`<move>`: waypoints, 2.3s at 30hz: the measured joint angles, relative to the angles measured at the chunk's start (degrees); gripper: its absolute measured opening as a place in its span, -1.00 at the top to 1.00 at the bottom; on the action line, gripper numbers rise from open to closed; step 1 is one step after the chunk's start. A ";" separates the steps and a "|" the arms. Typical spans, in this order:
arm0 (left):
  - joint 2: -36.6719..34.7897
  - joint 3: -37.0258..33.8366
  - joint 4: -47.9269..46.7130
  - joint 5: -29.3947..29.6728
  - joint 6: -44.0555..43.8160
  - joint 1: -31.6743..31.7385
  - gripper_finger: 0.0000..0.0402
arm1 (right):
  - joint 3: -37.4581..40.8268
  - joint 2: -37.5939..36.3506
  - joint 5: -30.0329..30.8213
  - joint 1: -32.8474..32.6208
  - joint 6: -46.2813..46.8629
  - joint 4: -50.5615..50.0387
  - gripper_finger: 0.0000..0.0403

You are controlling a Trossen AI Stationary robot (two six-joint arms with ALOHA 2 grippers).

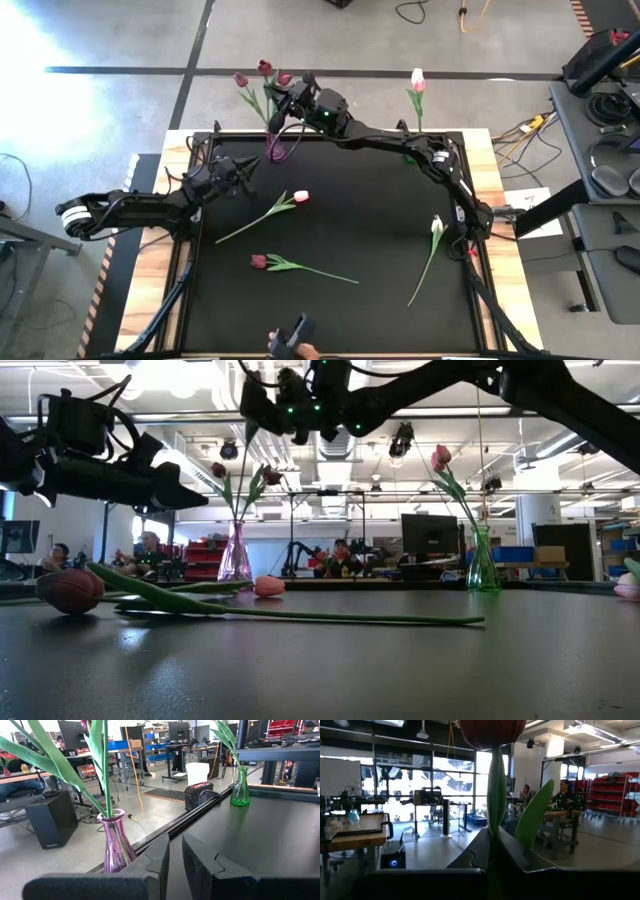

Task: Sort flowers into vase by color
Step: Put the top red flower into the purple vase, then put the right pink flower into the green vase

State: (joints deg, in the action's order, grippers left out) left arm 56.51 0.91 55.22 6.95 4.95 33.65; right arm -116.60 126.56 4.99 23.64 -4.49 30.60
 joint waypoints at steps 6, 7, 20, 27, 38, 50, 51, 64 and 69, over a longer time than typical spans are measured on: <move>-0.02 0.00 0.01 -0.01 0.00 0.00 0.82 | 0.47 0.01 2.75 0.02 1.93 -2.89 0.94; -0.02 0.00 0.02 -0.01 0.00 0.00 0.82 | 0.61 0.03 2.78 0.02 1.95 -3.26 0.94; -0.02 0.00 0.04 -0.04 -0.37 0.00 0.82 | 1.01 0.04 2.69 0.02 2.38 -13.44 0.74; -0.02 0.00 0.04 -0.04 -0.37 0.00 0.82 | 1.02 0.07 2.50 0.02 2.15 -16.69 0.24; -0.04 0.00 0.04 -0.04 -0.11 0.00 0.82 | -0.35 -2.05 2.21 -0.22 -2.88 -30.54 0.04; -0.19 1.18 -0.30 -0.19 2.07 -0.02 0.82 | -0.35 -9.16 2.03 -0.85 -10.16 -43.84 0.11; -0.25 1.39 -0.31 -0.19 2.23 -0.02 0.82 | -0.33 -9.92 2.04 -0.97 -10.65 -45.55 0.11; -0.42 8.16 -17.01 -9.05 4.65 -0.09 0.82 | 18.40 -22.31 -2.07 -2.02 -10.52 -45.41 0.76; -0.46 14.61 -36.33 -15.54 6.15 -0.37 0.82 | 32.96 -28.01 -2.05 -3.49 -7.18 -36.47 0.93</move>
State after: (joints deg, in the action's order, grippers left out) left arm 56.05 15.51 18.89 -8.59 11.10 33.27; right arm -83.64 98.56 2.94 20.15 -11.67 -5.87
